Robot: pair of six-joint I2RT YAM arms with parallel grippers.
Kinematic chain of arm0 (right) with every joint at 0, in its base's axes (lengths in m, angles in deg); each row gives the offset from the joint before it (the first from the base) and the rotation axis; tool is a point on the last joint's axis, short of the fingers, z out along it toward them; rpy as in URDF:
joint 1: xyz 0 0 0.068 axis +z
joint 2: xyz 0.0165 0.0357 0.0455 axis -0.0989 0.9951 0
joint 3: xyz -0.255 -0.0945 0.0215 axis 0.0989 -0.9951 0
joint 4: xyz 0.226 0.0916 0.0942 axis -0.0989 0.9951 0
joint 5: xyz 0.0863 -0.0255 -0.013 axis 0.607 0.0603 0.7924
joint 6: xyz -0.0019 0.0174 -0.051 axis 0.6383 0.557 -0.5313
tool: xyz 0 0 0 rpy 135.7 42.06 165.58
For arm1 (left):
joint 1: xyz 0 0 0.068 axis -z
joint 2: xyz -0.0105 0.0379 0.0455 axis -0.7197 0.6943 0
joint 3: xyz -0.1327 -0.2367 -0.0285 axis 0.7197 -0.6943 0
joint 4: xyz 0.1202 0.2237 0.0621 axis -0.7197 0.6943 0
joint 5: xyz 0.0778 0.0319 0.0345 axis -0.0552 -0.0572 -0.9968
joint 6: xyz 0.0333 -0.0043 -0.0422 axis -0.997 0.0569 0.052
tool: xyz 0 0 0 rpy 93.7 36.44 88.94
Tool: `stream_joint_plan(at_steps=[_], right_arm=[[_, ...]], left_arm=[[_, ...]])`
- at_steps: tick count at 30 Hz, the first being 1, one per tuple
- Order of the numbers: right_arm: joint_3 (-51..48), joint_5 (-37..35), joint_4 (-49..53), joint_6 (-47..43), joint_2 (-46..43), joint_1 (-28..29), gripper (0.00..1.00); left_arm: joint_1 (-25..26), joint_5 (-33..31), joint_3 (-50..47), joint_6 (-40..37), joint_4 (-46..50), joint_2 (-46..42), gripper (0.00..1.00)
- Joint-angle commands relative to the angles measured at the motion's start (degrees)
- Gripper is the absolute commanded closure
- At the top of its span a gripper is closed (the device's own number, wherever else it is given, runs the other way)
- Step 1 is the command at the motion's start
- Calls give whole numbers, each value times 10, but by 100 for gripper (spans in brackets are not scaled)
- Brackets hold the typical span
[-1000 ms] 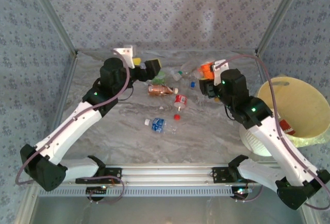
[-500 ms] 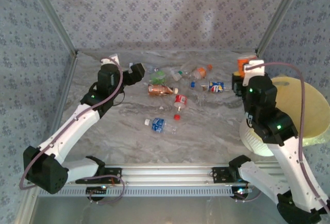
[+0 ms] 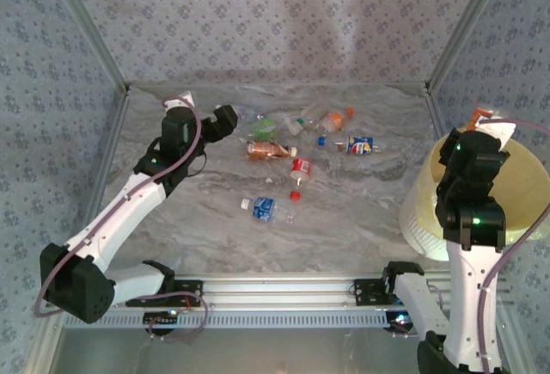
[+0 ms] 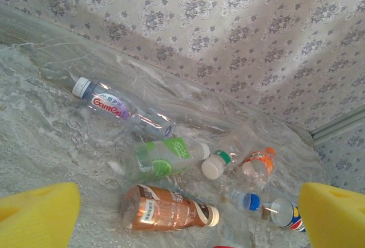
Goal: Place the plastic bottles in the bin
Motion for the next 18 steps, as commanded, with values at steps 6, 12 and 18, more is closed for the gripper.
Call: stream_joint_plan(at_steps=[6, 12, 18], right_arm=[[-74, -40, 23, 66, -22, -63, 52], [-88, 6, 33, 91, -18, -75, 10], [-62, 15, 48, 81, -15, -75, 0]], left_arm=[[-12, -1, -1, 12, 2, 10, 2], [-21, 6, 0, 17, 13, 15, 2], [-33, 5, -10, 37, 17, 13, 2]])
